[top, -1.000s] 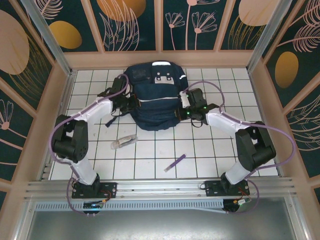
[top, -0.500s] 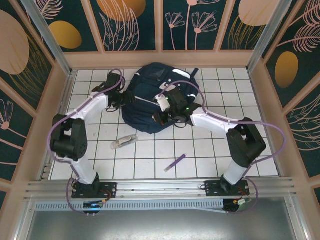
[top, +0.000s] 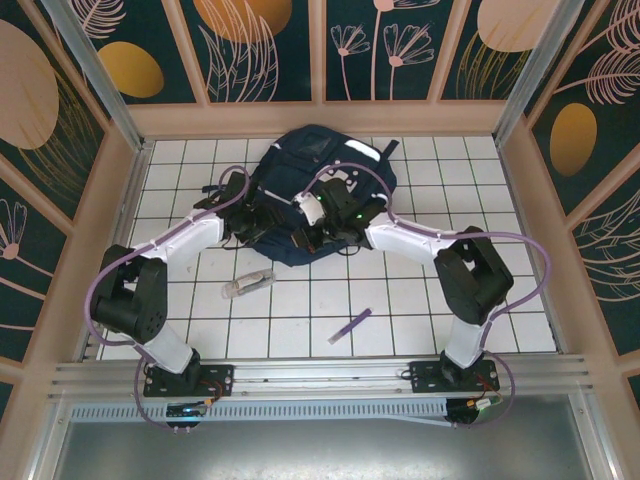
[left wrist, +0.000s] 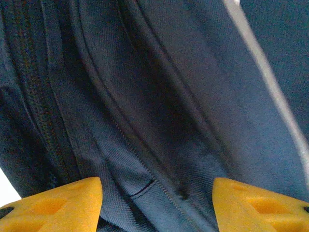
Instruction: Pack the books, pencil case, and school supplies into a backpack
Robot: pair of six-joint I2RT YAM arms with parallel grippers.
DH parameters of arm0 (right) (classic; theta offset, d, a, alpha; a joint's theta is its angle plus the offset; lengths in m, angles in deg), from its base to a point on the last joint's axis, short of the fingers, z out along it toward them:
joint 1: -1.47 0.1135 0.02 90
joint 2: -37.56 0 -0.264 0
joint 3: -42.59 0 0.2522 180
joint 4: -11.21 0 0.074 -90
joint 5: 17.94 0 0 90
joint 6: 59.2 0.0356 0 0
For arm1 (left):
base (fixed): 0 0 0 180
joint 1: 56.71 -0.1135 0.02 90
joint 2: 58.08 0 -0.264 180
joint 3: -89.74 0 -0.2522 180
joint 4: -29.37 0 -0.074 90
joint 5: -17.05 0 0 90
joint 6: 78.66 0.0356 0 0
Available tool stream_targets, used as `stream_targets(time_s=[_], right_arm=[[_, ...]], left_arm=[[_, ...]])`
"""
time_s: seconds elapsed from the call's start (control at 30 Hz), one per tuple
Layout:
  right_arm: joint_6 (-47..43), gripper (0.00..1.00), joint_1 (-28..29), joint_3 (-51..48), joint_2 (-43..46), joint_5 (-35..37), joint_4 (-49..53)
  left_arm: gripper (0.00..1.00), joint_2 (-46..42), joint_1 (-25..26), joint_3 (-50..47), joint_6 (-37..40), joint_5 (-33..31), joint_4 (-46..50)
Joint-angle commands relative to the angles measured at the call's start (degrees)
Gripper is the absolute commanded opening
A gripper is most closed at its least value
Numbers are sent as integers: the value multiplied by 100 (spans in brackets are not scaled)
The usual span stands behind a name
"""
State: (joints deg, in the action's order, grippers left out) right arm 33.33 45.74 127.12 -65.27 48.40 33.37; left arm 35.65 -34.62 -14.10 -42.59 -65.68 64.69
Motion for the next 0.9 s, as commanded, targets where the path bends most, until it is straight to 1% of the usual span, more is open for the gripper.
stream_targets(time_s=[0.0, 0.1, 0.2, 0.23, 0.27, 0.3, 0.37, 0.4, 0.43, 0.47, 0.57, 0.7, 0.8, 0.87], right_arm=[[90, 0, 241, 141, -77, -200, -189], [56, 0, 350, 131, -97, 131, 79], [109, 0, 337, 74, -44, 532, 422], [174, 2, 314, 7, 4, 653, 502], [267, 11, 282, -31, 47, 761, 594], [471, 22, 221, -28, 81, 885, 733], [856, 34, 82, 15, 82, 830, 947], [1082, 38, 41, 34, 79, 803, 1007], [1226, 40, 16, 49, 65, 720, 1029], [1376, 41, 12, 102, 31, 648, 1068], [1542, 42, 3, 384, -136, 796, 1361], [1637, 42, -58, 524, -182, 818, 1481], [1806, 47, -157, 780, -292, 448, 1726], [2188, 51, -290, 1048, -403, 196, 2015]], left_arm=[[58, 214, -12, -17, -485, -679, -412], [46, 410, -11, -21, -499, -927, -521], [33, 692, -18, -23, -462, -940, -597], [30, 723, -12, -8, -434, -924, -593], [28, 737, -17, -7, -425, -901, -592], [28, 743, -7, 0, -423, -873, -592], [26, 740, -21, -3, -399, -841, -583], [23, 737, -18, 2, -390, -822, -583], [20, 754, -16, 6, -399, -796, -599], [13, 775, -13, 23, -398, -761, -622], [0, 876, -11, 118, -386, -661, -602], [0, 829, -14, 201, -382, -512, -585], [0, 572, -16, 230, -514, -373, -627], [0, 326, -11, 259, -670, -264, -695]])
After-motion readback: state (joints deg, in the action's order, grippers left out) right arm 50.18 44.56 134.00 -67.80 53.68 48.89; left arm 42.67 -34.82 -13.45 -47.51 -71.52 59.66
